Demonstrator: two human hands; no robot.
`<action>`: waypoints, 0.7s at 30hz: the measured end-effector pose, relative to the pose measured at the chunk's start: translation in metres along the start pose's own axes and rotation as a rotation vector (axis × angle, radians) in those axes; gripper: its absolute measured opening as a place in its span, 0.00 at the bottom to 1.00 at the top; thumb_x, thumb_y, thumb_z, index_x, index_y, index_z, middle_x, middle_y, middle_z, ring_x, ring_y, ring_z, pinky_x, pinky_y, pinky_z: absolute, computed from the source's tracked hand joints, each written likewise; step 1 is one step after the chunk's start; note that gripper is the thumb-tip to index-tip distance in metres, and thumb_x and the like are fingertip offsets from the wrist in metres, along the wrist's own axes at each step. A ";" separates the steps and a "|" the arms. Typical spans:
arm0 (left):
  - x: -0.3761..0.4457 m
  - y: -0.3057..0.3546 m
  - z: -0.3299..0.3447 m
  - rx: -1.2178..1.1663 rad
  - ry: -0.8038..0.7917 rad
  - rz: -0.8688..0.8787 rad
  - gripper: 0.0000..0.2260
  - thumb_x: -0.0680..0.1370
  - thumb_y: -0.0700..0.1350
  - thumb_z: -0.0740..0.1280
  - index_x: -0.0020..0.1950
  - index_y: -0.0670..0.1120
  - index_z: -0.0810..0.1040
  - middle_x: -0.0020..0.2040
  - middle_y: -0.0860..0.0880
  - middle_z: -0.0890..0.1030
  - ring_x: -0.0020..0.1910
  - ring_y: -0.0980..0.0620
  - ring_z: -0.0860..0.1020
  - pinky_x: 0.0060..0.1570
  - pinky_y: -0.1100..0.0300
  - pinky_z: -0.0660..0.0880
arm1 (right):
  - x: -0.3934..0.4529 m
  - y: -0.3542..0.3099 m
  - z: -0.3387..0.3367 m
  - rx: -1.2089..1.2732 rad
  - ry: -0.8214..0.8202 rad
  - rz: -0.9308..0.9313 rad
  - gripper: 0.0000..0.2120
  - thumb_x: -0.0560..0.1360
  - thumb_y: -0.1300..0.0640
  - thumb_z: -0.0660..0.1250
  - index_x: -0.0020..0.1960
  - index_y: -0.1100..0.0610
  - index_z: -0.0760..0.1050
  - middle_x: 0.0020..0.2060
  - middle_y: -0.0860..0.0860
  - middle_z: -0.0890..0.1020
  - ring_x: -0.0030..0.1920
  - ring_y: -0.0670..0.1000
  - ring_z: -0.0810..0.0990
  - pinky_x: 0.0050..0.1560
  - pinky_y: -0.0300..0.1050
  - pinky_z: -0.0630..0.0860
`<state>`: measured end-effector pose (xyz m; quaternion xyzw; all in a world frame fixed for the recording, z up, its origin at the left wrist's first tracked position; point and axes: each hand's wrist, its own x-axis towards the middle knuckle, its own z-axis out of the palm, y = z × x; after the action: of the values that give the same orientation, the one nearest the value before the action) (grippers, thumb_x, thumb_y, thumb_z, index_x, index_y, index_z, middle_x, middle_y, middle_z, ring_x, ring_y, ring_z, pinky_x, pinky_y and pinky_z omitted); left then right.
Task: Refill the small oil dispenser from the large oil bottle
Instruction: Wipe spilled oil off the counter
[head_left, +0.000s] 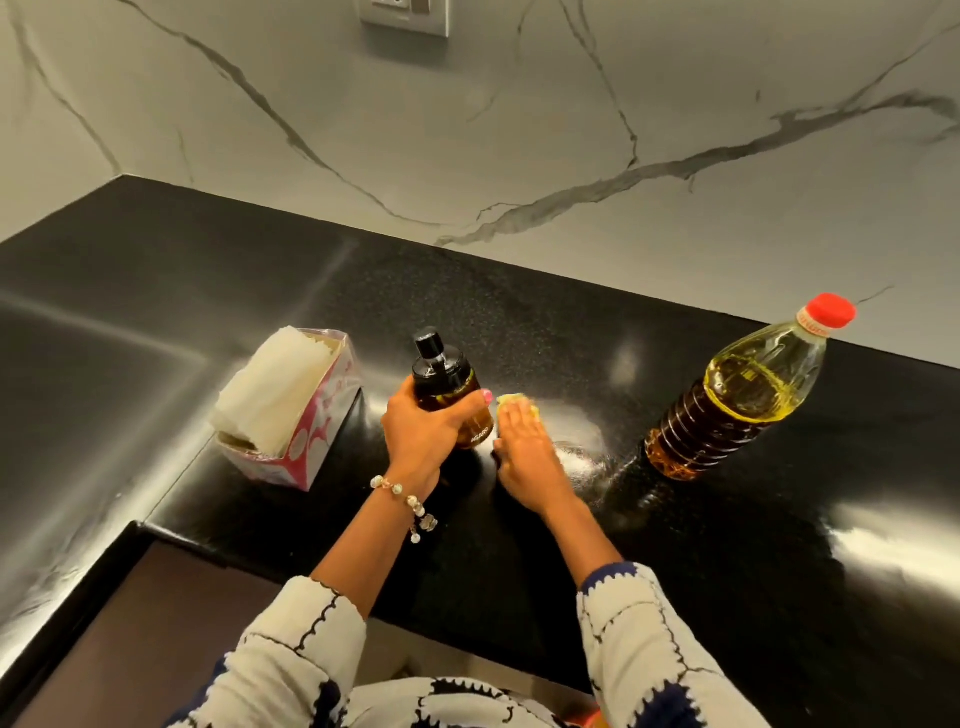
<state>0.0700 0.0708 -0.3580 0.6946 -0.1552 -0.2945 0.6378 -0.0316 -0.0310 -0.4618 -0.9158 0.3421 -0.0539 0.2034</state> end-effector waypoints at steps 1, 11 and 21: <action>0.000 0.004 -0.001 -0.017 0.007 0.002 0.19 0.64 0.43 0.80 0.46 0.57 0.75 0.46 0.57 0.80 0.45 0.63 0.78 0.41 0.68 0.71 | -0.003 -0.009 0.006 0.036 -0.016 -0.073 0.29 0.79 0.61 0.56 0.77 0.62 0.51 0.77 0.58 0.50 0.78 0.56 0.44 0.77 0.52 0.40; 0.002 0.013 -0.007 -0.097 0.002 0.002 0.19 0.67 0.42 0.78 0.49 0.56 0.73 0.46 0.59 0.77 0.44 0.65 0.74 0.41 0.69 0.69 | -0.044 0.055 -0.037 0.039 -0.017 0.018 0.27 0.81 0.63 0.56 0.78 0.59 0.53 0.77 0.55 0.54 0.78 0.54 0.48 0.76 0.45 0.45; -0.004 0.003 -0.024 -0.037 0.062 -0.003 0.22 0.65 0.44 0.79 0.52 0.56 0.72 0.48 0.60 0.76 0.52 0.56 0.75 0.55 0.58 0.70 | -0.032 -0.011 -0.003 0.118 0.154 0.242 0.24 0.80 0.64 0.59 0.75 0.62 0.60 0.75 0.58 0.60 0.77 0.57 0.54 0.76 0.50 0.52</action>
<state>0.0817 0.0917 -0.3535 0.6918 -0.1288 -0.2766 0.6545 -0.0501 -0.0039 -0.4537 -0.8476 0.4607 -0.1193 0.2349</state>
